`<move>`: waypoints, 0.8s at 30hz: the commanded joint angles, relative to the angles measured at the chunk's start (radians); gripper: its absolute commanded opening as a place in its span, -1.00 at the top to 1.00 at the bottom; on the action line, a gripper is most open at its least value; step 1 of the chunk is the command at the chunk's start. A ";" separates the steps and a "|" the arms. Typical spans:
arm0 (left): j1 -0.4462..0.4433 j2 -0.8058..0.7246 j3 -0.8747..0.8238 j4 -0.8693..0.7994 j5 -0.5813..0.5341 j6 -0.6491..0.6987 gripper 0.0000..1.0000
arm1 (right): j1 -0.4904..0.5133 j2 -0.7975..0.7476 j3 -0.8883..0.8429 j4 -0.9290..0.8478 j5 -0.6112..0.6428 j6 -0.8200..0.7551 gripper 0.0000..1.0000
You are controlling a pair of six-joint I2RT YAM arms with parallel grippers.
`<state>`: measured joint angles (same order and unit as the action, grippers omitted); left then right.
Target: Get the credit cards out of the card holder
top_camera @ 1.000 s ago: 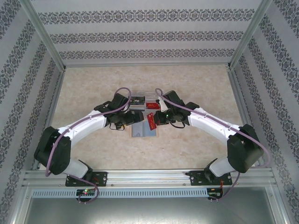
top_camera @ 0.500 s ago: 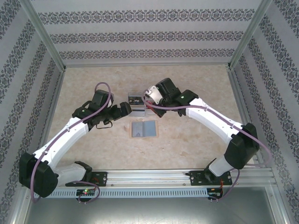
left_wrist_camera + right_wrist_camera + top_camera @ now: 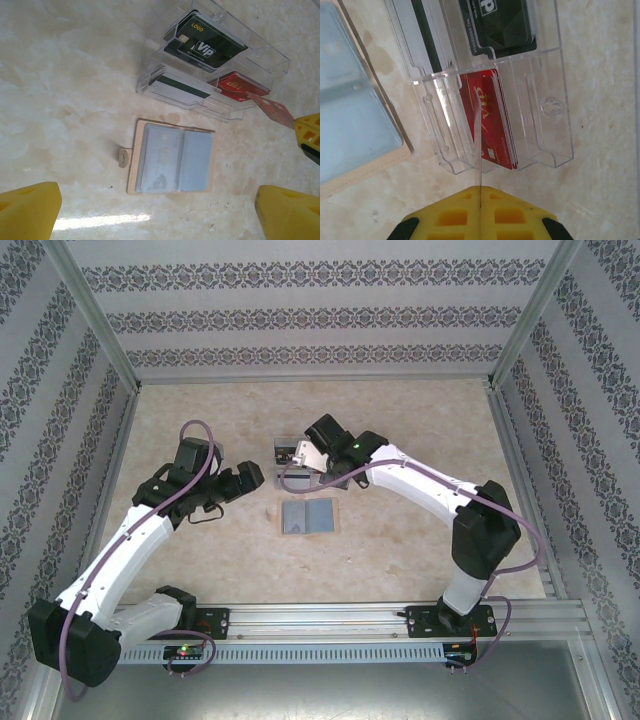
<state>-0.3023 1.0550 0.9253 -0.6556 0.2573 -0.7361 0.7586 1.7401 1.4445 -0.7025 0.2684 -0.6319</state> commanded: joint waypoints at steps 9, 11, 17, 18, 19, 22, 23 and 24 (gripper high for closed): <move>0.028 -0.032 -0.019 -0.058 -0.002 0.032 -0.99 | 0.033 0.058 0.030 0.063 0.093 -0.175 1.00; 0.030 -0.035 -0.017 -0.064 -0.007 0.030 -0.99 | 0.034 0.069 0.031 0.071 0.094 -0.178 1.00; 0.036 -0.044 -0.016 -0.076 -0.008 0.034 -0.99 | 0.031 0.100 0.034 0.100 0.111 -0.199 1.00; 0.037 -0.046 -0.015 -0.078 -0.008 0.035 -0.99 | 0.032 0.106 0.036 0.102 0.111 -0.201 1.00; 0.038 -0.047 -0.016 -0.078 -0.008 0.034 -0.99 | 0.031 0.110 0.037 0.104 0.113 -0.203 1.00; 0.039 -0.051 -0.015 -0.084 -0.007 0.034 -0.99 | 0.024 0.126 0.042 0.113 0.117 -0.205 1.00; 0.040 -0.052 -0.015 -0.085 -0.007 0.036 -0.99 | 0.020 0.129 0.043 0.113 0.117 -0.204 1.00; 0.040 -0.053 -0.016 -0.084 -0.006 0.037 -0.99 | 0.017 0.133 0.045 0.113 0.114 -0.206 1.00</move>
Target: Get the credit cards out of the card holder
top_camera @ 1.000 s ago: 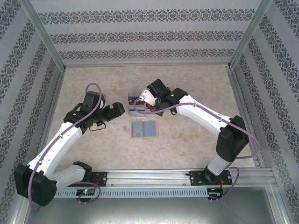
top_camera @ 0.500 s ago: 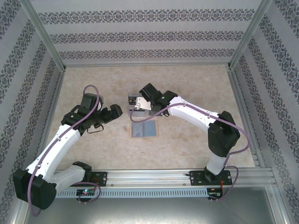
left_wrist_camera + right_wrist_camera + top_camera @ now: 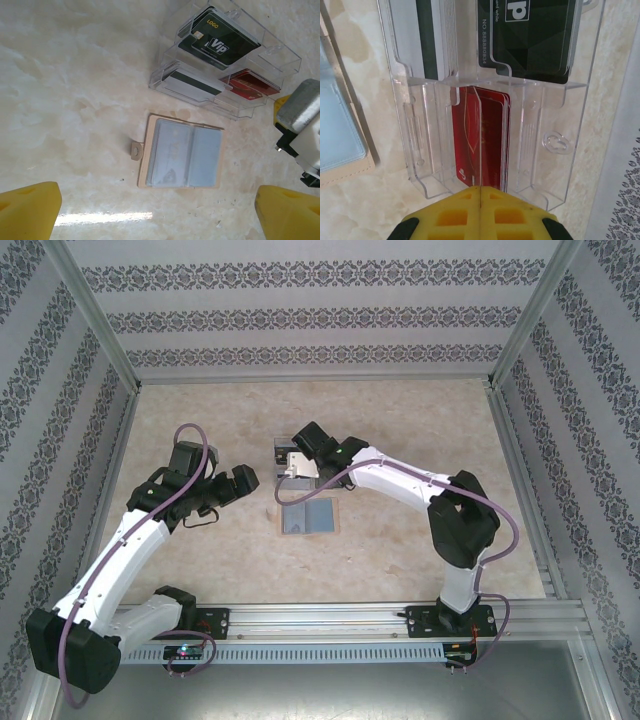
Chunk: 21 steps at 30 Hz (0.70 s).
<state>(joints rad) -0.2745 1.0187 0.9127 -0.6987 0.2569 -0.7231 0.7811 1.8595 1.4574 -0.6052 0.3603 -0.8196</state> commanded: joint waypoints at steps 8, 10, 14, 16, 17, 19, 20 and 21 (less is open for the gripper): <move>0.018 -0.021 -0.004 -0.045 -0.003 0.025 -0.99 | -0.028 0.030 0.023 0.028 0.009 -0.007 1.00; 0.019 -0.021 -0.006 -0.045 -0.003 0.025 -0.99 | -0.033 0.033 0.018 0.031 0.009 -0.007 1.00; 0.020 -0.020 -0.007 -0.044 -0.001 0.024 -0.99 | -0.043 0.031 0.008 0.034 0.019 -0.008 1.00; 0.023 -0.019 -0.009 -0.042 -0.001 0.024 -0.99 | -0.045 0.022 0.000 0.033 0.018 -0.006 1.00; 0.022 -0.017 -0.009 -0.040 0.000 0.025 -0.99 | -0.047 0.017 -0.006 0.035 0.018 -0.008 1.00; 0.024 -0.016 -0.012 -0.035 0.002 0.023 -0.99 | -0.050 0.007 -0.018 0.040 0.022 -0.014 1.00; 0.024 -0.016 -0.011 -0.032 0.004 0.022 -0.99 | -0.052 0.003 -0.024 0.041 0.022 -0.017 1.00; 0.024 -0.014 -0.013 -0.030 0.006 0.021 -0.99 | -0.055 0.000 -0.026 0.042 0.023 -0.018 1.00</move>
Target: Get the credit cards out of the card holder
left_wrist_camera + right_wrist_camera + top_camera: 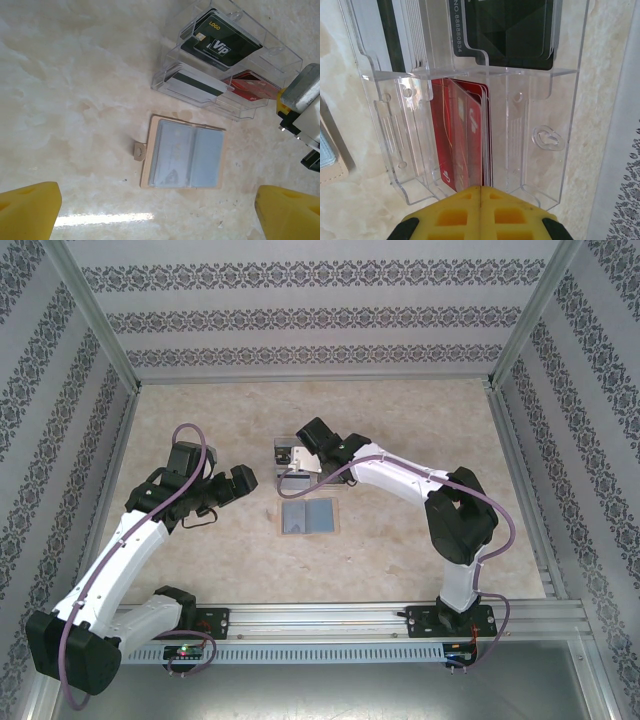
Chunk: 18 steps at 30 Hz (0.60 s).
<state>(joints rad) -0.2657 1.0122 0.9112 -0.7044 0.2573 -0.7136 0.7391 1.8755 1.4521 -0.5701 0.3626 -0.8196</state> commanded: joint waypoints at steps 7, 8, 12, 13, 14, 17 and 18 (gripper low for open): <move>0.017 -0.007 -0.016 -0.021 0.009 0.010 -0.99 | -0.024 -0.030 -0.045 0.013 0.025 -0.025 1.00; 0.017 -0.008 -0.017 -0.020 0.011 0.011 -0.99 | -0.024 -0.029 -0.048 0.016 0.021 -0.023 1.00; 0.020 -0.009 -0.018 -0.020 0.011 0.010 -0.99 | -0.022 -0.010 -0.032 0.018 0.012 -0.006 1.00; 0.019 -0.008 -0.016 -0.020 0.011 0.010 -0.99 | -0.021 -0.002 -0.025 0.017 0.013 0.000 1.00; 0.019 -0.010 -0.016 -0.021 0.012 0.011 -0.99 | -0.021 0.006 -0.018 0.016 0.013 0.007 1.00; 0.019 -0.014 -0.018 -0.025 0.011 0.010 -0.99 | -0.024 0.030 -0.004 0.032 0.026 0.021 0.82; 0.020 -0.016 -0.019 -0.026 0.012 0.009 -0.99 | -0.023 0.039 0.001 0.043 0.038 0.029 0.78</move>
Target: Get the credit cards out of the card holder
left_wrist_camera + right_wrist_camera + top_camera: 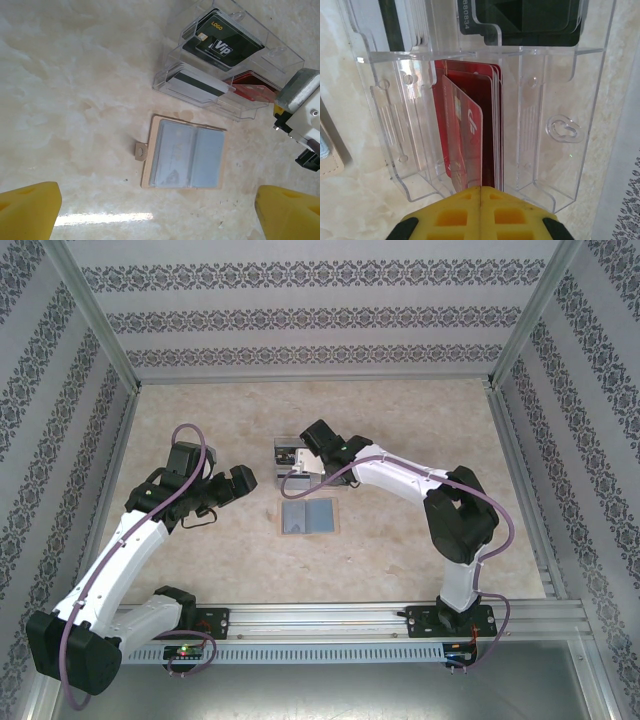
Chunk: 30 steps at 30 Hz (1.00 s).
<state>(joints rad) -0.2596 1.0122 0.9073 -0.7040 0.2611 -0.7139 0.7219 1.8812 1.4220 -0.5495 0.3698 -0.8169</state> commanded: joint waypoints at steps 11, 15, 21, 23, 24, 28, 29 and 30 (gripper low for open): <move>0.016 -0.034 -0.023 -0.032 0.011 0.008 -0.99 | -0.004 0.062 0.081 0.019 0.071 0.081 0.49; 0.016 -0.035 -0.030 -0.021 0.021 0.008 -0.99 | 0.001 0.026 0.081 0.003 0.068 0.141 0.42; 0.016 -0.026 -0.041 -0.002 0.038 0.011 -0.99 | 0.011 -0.078 0.059 -0.018 0.049 0.344 0.41; 0.016 -0.019 -0.047 0.012 0.055 0.011 -0.99 | 0.022 -0.128 0.036 -0.014 0.038 0.436 0.42; 0.017 -0.015 -0.053 0.025 0.071 0.011 -1.00 | 0.029 -0.152 0.022 -0.015 0.021 0.492 0.43; 0.015 0.001 -0.075 0.081 0.123 -0.004 -0.90 | 0.036 -0.239 -0.033 -0.026 -0.073 0.755 0.47; 0.014 0.005 -0.079 0.092 0.129 -0.010 -0.88 | 0.037 -0.257 -0.050 -0.026 -0.097 0.820 0.48; 0.012 0.010 -0.090 0.107 0.139 -0.018 -0.84 | 0.037 -0.275 -0.073 -0.022 -0.121 0.888 0.48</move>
<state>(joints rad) -0.2596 1.0126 0.8413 -0.6590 0.3508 -0.7162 0.7509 1.6367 1.4025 -0.5468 0.3367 -0.1963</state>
